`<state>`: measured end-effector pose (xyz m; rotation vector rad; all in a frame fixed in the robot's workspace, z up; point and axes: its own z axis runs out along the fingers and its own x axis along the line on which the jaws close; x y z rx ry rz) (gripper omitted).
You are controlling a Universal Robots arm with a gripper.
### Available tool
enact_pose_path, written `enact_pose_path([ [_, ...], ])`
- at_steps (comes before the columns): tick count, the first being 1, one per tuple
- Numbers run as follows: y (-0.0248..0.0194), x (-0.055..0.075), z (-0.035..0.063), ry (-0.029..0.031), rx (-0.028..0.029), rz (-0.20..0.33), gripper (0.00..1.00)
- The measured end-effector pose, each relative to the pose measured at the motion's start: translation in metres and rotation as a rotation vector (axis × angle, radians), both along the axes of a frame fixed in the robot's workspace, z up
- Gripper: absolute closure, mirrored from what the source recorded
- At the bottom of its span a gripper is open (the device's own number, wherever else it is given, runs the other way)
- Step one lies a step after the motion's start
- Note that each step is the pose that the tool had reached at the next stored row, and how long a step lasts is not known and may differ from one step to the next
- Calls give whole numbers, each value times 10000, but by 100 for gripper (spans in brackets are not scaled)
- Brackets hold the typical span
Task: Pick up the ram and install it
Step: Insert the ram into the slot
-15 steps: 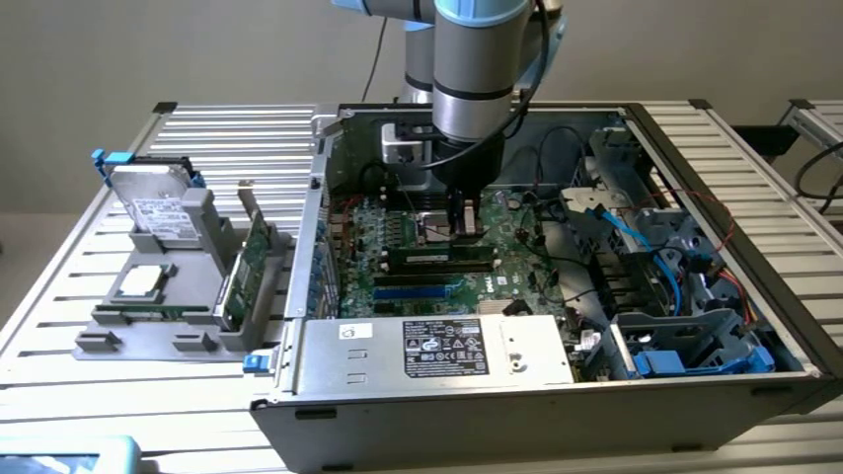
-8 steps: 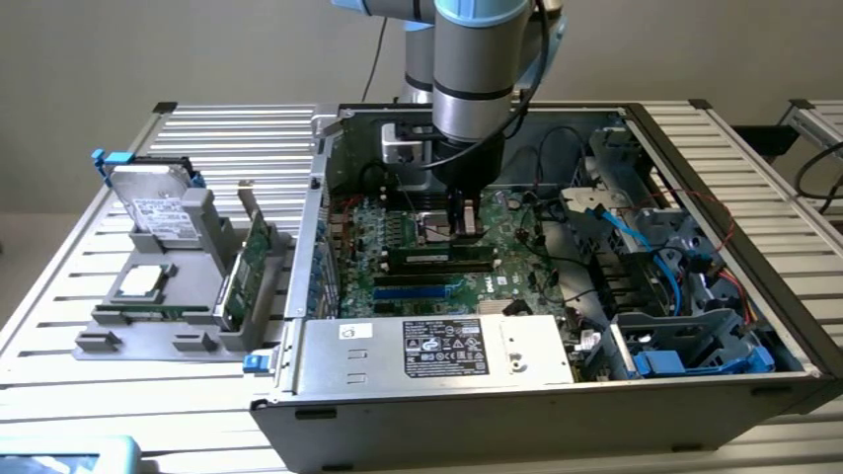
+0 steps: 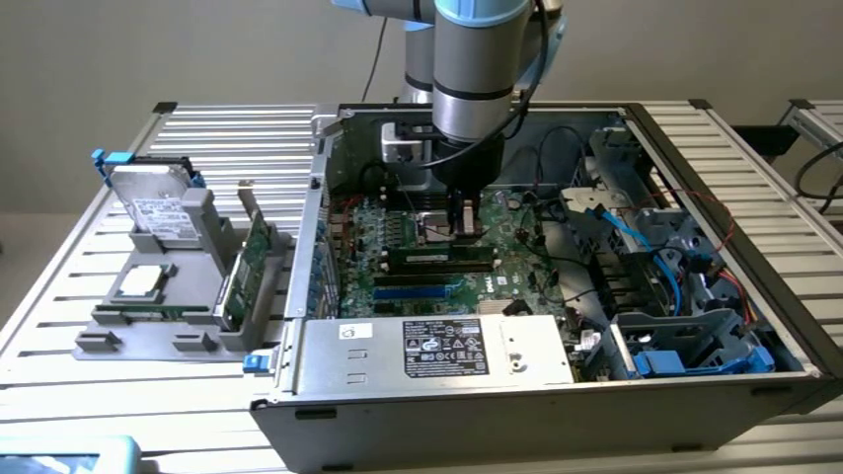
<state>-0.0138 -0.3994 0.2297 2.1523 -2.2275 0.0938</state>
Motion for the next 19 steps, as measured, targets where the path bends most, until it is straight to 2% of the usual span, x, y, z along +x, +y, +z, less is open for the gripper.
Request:
enact_pose_path([
  [12,-10,0,-3,0,0,-3,88],
  [19,-10,0,-11,-17,18,-3,88],
])
